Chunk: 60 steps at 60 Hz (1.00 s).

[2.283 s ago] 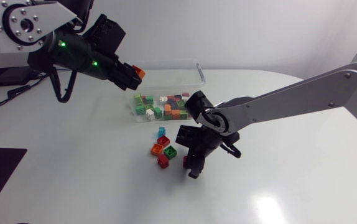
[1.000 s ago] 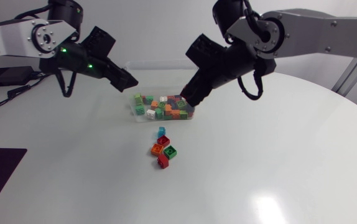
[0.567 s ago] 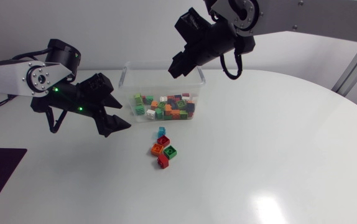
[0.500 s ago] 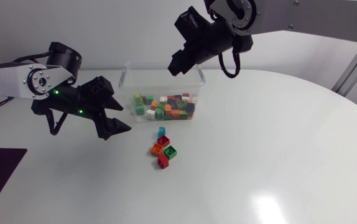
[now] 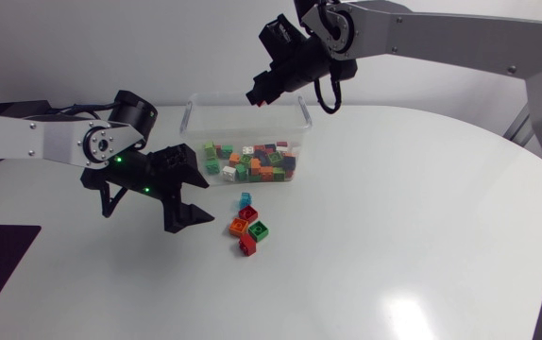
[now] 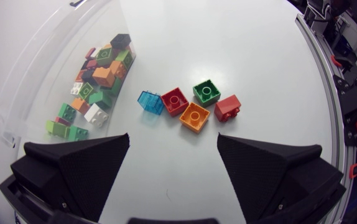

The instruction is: Place the duplo bricks in the container

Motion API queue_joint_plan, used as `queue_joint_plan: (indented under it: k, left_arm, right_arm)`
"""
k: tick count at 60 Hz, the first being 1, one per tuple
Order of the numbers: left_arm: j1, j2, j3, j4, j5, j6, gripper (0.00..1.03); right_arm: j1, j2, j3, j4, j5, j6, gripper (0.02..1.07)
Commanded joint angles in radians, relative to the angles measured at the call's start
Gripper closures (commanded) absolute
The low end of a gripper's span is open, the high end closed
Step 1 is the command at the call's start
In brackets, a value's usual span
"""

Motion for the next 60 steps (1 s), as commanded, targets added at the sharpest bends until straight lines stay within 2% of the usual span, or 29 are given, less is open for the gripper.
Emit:
queue_joint_plan:
  k: [1,8,11,15,20,23,36,60]
  left_arm:
    - [-0.012,0.04,-0.024,0.005,0.01,0.05,0.05]
    - [-0.027,0.081,-0.035,0.042,0.01,0.068,0.05]
    - [-0.035,0.098,-0.041,0.068,0.01,0.07,0.05]
    - [-0.046,0.121,-0.044,0.097,0.01,0.079,0.06]
    - [-0.062,0.146,-0.049,0.133,0.006,0.094,0.05]
    - [-0.069,0.16,-0.05,0.16,0.005,0.102,0.05]
    - [-0.078,0.209,-0.026,0.183,0.006,0.149,0.06]
    - [-0.119,0.293,0.031,0.179,0.006,0.186,0.08]
  right_arm:
    - [-0.005,0.034,0.034,0.037,0.004,0.023,0.73]
    - [-0.005,0.059,0.037,0.092,0.004,0.023,0.73]
    - [-0.006,0.071,0.043,0.111,0.007,0.023,0.67]
    - [-0.006,0.092,0.058,0.13,0.024,0.023,0.49]
    - [-0.008,0.123,0.1,0.127,0.044,0.021,0.15]
    - [-0.009,0.126,0.109,0.126,0.045,0.02,0.08]
    - [-0.011,0.017,-0.003,0.115,0.044,0.014,0.07]
    - [-0.014,-0.279,-0.425,0.157,0.001,0.004,0.07]
